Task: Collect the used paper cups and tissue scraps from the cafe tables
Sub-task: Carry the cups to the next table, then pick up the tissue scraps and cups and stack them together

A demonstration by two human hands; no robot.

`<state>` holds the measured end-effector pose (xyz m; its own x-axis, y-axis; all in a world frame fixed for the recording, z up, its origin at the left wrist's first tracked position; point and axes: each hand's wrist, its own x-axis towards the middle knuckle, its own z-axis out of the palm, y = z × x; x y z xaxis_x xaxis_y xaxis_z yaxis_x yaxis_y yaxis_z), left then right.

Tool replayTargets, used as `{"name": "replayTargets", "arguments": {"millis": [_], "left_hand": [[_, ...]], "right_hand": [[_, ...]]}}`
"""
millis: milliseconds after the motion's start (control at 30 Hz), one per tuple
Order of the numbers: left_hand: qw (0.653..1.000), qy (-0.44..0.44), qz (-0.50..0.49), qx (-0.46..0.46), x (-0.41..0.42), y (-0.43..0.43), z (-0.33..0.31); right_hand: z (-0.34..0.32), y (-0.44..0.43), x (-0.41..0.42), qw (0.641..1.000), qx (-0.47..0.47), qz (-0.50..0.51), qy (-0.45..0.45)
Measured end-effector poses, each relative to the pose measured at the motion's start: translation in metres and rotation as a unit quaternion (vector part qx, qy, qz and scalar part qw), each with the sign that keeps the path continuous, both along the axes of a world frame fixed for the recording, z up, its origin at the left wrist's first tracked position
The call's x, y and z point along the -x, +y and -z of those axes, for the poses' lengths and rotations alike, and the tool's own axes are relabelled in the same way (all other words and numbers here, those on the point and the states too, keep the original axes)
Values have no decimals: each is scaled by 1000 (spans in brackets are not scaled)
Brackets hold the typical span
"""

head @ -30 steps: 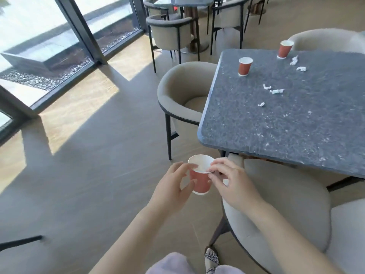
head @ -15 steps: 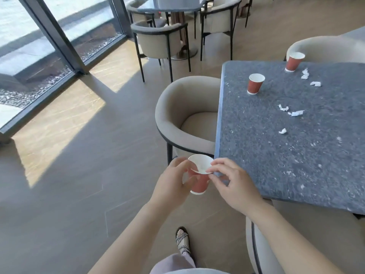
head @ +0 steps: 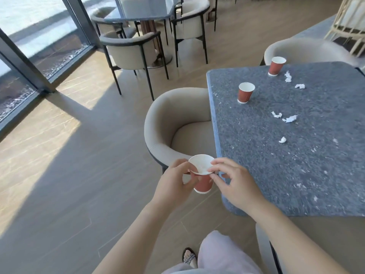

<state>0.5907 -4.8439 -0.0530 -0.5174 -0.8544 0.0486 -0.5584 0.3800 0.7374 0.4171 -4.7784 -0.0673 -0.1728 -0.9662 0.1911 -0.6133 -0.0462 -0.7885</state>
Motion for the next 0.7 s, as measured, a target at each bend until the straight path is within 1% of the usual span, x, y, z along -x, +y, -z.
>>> {"name": "replayTargets", "arguments": {"millis": [167, 400, 567, 700], "left_hand": [[999, 9, 42, -3, 35, -23, 7], [992, 0, 124, -20, 113, -62, 11], [985, -41, 165, 1, 169, -98, 12], [983, -63, 174, 9, 213, -124, 19]], "right_hand": [[-5, -9, 27, 999, -7, 39, 9], [2, -23, 96, 993, -20, 114, 11], [8, -44, 150, 985, -21, 169, -15], [17, -59, 195, 980, -22, 196, -21]]}}
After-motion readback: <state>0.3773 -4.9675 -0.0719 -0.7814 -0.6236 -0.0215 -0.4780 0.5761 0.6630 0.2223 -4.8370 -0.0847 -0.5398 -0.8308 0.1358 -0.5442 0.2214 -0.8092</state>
